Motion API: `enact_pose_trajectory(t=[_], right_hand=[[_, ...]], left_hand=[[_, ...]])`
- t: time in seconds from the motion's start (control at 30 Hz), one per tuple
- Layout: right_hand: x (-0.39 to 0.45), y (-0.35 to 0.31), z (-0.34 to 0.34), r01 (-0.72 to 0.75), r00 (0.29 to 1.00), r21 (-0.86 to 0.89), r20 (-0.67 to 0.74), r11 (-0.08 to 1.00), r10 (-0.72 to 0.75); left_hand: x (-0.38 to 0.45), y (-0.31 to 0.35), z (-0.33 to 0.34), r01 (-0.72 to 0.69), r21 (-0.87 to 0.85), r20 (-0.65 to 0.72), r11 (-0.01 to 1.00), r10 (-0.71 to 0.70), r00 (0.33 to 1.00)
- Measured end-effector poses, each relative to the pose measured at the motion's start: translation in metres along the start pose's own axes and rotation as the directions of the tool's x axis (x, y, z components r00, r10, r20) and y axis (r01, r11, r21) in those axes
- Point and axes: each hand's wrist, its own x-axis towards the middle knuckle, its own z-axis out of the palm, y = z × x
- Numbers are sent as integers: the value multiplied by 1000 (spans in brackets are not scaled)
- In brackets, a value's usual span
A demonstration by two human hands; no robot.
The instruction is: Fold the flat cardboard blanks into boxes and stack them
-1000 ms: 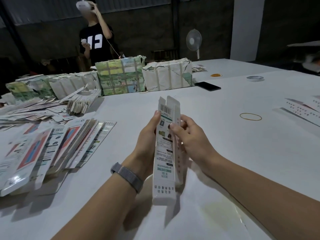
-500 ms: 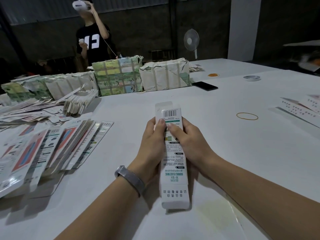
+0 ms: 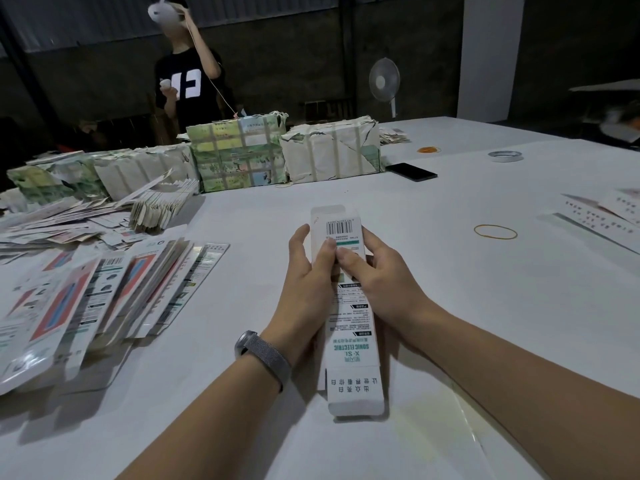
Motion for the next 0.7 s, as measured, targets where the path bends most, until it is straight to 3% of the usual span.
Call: enact_pose_trajectory(t=[0.37,0.7], right_hand=[[-1,-3,0,27,999,62,26,998,-29],[2,-5,-2,-11,999,179,-48,984,19]], left_hand=[[2,1,1,-157,-59,4,986,157,988],[-3,2,5,-160,7,34,987,160,987]])
